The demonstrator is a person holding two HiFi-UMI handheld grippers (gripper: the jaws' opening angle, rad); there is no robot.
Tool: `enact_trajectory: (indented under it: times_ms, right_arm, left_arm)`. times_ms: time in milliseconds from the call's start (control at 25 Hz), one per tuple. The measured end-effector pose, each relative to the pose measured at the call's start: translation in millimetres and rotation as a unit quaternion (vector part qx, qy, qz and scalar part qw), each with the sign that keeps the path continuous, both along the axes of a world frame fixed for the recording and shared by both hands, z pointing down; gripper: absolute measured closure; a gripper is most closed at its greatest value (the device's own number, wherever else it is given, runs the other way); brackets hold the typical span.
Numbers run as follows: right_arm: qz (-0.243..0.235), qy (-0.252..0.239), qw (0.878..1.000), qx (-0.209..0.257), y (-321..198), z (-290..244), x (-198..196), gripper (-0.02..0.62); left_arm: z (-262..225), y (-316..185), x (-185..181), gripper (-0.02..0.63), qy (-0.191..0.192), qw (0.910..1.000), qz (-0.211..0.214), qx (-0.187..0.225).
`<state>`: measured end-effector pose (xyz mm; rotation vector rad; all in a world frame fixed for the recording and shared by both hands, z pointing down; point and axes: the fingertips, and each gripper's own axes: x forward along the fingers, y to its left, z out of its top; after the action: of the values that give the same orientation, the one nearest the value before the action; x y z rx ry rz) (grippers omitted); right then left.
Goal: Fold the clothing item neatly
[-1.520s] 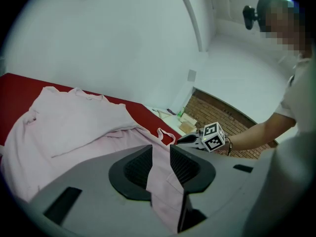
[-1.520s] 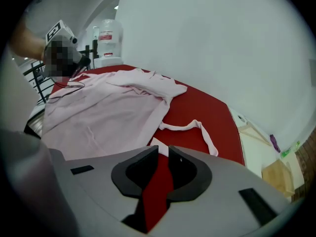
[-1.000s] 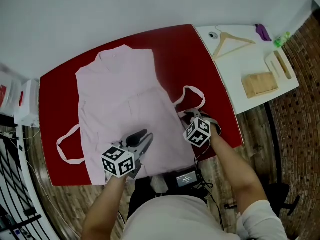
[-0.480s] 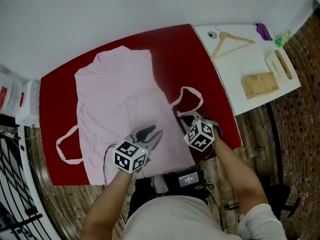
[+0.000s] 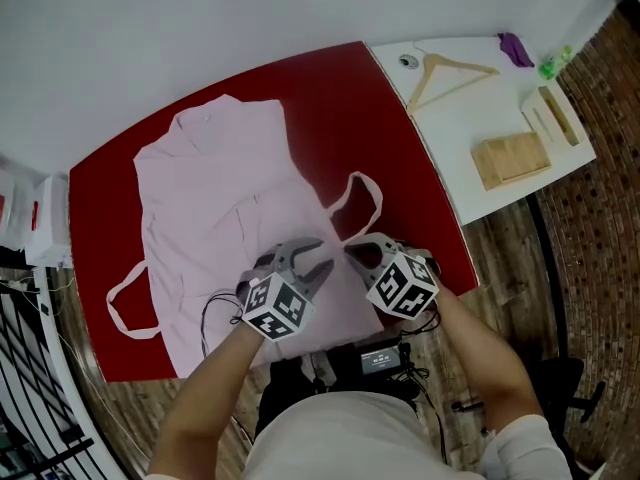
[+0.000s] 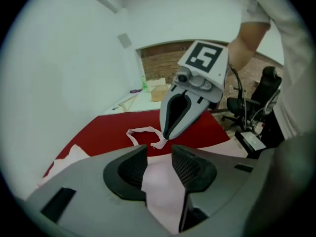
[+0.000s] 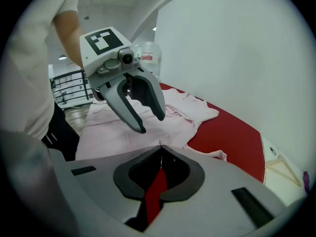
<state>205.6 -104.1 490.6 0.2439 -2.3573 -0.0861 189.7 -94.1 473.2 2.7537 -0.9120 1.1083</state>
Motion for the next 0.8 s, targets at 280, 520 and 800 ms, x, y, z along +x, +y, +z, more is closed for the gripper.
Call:
enact_trajectory:
  times_ms: [280,520,800]
  right_arm:
    - [-0.041,-0.029,0.998,-0.022,14,-19,-9,0.578]
    - [-0.051,-0.032,0.997,-0.038,18,-22,-10,0.578]
    - [-0.007,-0.061,0.998,-0.031,7,-26,-10,0.576]
  left_arm:
    - [2,-1,17,0.454,-0.087,0.9898,0.099,0.053]
    - [5,4,24,0.506,-0.104,0.9846,0.132,0.048]
    - [5,5,18,0.575,-0.051,0.9959,0.072,-0.022]
